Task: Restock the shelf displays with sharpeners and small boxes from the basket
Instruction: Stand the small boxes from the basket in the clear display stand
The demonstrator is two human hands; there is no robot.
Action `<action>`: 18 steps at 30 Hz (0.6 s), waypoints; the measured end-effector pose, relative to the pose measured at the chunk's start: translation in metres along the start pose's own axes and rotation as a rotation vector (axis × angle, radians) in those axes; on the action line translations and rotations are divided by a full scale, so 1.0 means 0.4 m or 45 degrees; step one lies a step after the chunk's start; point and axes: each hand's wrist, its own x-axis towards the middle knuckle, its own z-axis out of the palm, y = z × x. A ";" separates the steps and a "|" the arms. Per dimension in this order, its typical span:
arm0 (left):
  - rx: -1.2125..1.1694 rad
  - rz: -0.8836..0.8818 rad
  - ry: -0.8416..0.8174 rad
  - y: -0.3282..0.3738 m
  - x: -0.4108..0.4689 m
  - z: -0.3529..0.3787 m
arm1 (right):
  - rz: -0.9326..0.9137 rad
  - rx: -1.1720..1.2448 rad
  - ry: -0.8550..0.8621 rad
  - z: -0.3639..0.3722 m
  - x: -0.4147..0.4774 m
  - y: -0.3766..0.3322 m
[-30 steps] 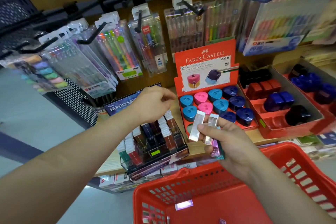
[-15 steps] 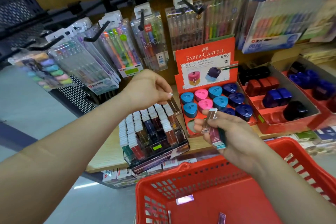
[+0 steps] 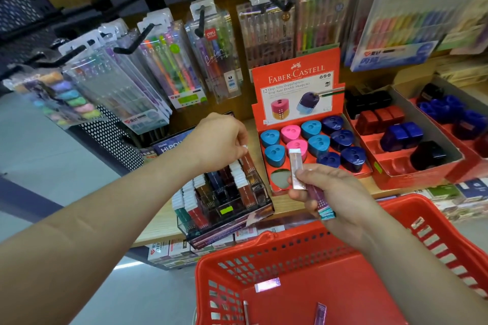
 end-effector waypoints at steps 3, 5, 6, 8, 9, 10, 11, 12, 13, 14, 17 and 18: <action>0.062 0.019 -0.026 0.007 0.003 -0.005 | 0.006 -0.011 -0.017 0.001 0.003 0.002; 0.083 0.020 -0.059 0.011 0.005 -0.010 | 0.006 0.001 -0.037 0.001 0.005 0.004; 0.083 0.016 -0.079 0.013 0.005 -0.012 | 0.006 0.008 -0.044 0.000 0.006 0.006; 0.085 0.017 -0.104 0.018 0.003 -0.012 | 0.002 0.011 -0.045 -0.004 0.008 0.010; 0.088 0.020 -0.107 0.021 0.002 -0.008 | 0.001 0.013 -0.043 -0.005 0.009 0.012; 0.098 0.029 -0.106 0.024 0.002 -0.002 | 0.001 0.016 -0.041 -0.006 0.010 0.013; 0.119 0.038 -0.105 0.028 0.000 0.006 | -0.001 0.018 -0.040 -0.006 0.009 0.013; 0.150 0.045 -0.107 0.031 -0.002 0.016 | -0.004 0.020 -0.039 -0.005 0.010 0.013; 0.185 0.050 -0.106 0.032 -0.003 0.026 | -0.008 0.021 -0.037 -0.003 0.009 0.013; 0.217 0.055 -0.101 0.033 -0.004 0.035 | -0.014 0.018 -0.034 -0.001 0.010 0.013; 0.268 0.072 -0.061 0.034 -0.003 0.051 | -0.030 -0.006 -0.023 0.002 0.008 0.015; 0.286 0.075 -0.051 0.035 -0.001 0.053 | -0.032 -0.023 -0.017 0.003 0.008 0.018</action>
